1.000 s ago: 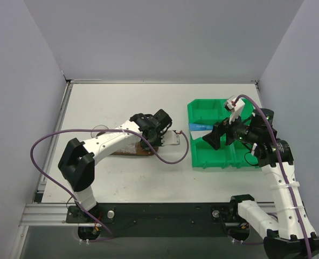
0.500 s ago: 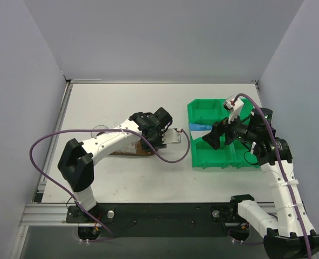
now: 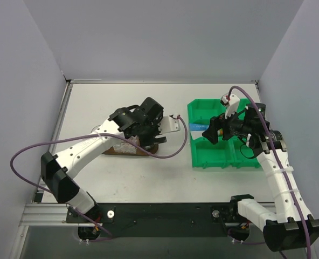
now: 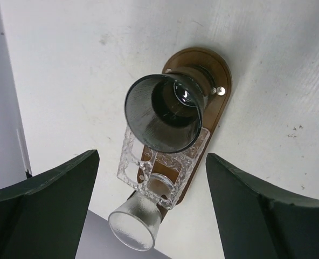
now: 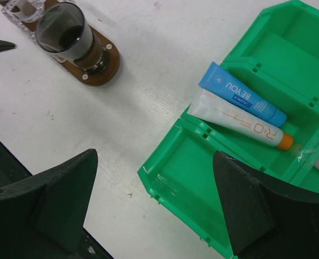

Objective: Prepare toiletry sets of a toothbrush and toothpaste on the tray

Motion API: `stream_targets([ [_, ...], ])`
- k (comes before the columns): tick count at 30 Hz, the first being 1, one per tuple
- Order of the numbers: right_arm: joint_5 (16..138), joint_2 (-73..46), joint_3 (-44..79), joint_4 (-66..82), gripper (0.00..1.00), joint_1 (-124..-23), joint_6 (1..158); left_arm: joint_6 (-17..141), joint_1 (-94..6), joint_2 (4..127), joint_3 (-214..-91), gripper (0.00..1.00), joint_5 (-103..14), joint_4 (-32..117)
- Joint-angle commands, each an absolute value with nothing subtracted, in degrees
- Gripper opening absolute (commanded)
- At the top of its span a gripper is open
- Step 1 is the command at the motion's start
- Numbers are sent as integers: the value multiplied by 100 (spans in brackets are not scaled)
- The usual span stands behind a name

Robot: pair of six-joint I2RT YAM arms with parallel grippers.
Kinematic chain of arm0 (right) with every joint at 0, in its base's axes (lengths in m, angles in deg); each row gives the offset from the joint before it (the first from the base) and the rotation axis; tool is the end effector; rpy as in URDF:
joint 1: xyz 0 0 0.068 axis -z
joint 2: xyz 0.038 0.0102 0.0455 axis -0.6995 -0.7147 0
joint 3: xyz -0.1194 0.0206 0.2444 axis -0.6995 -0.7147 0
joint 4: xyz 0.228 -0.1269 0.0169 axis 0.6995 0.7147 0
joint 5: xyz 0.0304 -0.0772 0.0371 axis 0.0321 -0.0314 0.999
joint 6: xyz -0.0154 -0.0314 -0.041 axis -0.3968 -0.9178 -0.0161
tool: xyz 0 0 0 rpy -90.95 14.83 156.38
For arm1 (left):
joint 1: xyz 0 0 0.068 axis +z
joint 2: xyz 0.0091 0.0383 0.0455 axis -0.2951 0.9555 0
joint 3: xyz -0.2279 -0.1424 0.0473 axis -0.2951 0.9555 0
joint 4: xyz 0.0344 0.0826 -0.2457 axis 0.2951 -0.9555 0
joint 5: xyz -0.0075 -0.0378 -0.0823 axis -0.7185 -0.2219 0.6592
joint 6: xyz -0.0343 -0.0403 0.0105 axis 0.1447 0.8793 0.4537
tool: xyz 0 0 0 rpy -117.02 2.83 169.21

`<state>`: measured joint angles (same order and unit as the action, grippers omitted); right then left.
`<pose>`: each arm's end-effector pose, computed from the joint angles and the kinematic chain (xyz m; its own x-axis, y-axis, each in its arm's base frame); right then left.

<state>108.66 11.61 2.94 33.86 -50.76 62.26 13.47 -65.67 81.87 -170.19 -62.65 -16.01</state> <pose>0.2028 0.0455 0.3746 -0.2412 -0.1681 -0.9558 -0.7305 0.6798 0.0648 0.2256 -0.2459 0.3339 -0.0375 0.9461 -0.3217 0.8850 0.1809 0.4289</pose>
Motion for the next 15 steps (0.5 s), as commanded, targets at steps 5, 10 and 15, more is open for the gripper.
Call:
stream_targets([
  [5, 8640, 285, 733, 3134, 81, -6071, 6143, 2291, -6042, 6897, -17227, 92, -5755, -925],
  [10, 7699, -548, 953, 3020, 79, -6565, 6020, 2679, -5567, 6326, -16814, 92, -5404, -425],
  [15, 6916, -1427, 1137, 2694, 78, -7030, 5993, 2803, -5040, 5913, -16559, 92, -5105, -213],
])
